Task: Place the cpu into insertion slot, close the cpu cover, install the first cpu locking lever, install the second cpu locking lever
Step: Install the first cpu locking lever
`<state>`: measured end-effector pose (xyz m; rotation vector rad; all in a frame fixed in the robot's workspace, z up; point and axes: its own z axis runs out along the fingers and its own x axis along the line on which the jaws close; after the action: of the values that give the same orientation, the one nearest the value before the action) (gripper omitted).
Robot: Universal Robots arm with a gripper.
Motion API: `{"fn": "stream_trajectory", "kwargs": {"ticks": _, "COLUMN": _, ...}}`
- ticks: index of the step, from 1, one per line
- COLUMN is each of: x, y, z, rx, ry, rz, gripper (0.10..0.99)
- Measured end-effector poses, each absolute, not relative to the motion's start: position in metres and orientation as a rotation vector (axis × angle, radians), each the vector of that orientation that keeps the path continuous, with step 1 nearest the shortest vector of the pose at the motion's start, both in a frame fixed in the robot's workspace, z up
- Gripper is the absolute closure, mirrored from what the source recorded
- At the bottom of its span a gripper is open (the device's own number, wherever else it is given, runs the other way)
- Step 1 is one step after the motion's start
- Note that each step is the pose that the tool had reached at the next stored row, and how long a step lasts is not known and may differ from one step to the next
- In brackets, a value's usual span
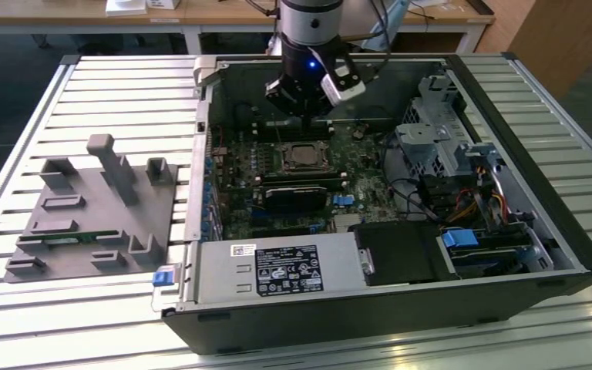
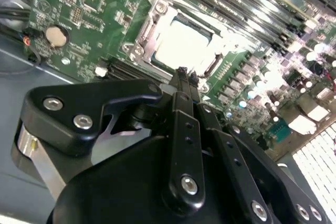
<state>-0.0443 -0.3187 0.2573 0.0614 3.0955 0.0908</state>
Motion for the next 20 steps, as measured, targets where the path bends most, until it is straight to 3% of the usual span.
{"fn": "stream_trajectory", "kwargs": {"ticks": 20, "x": -0.071, "y": -0.319, "z": 0.257, "rx": 0.062, "ry": 3.096, "rz": 0.093, "gripper": 0.980}}
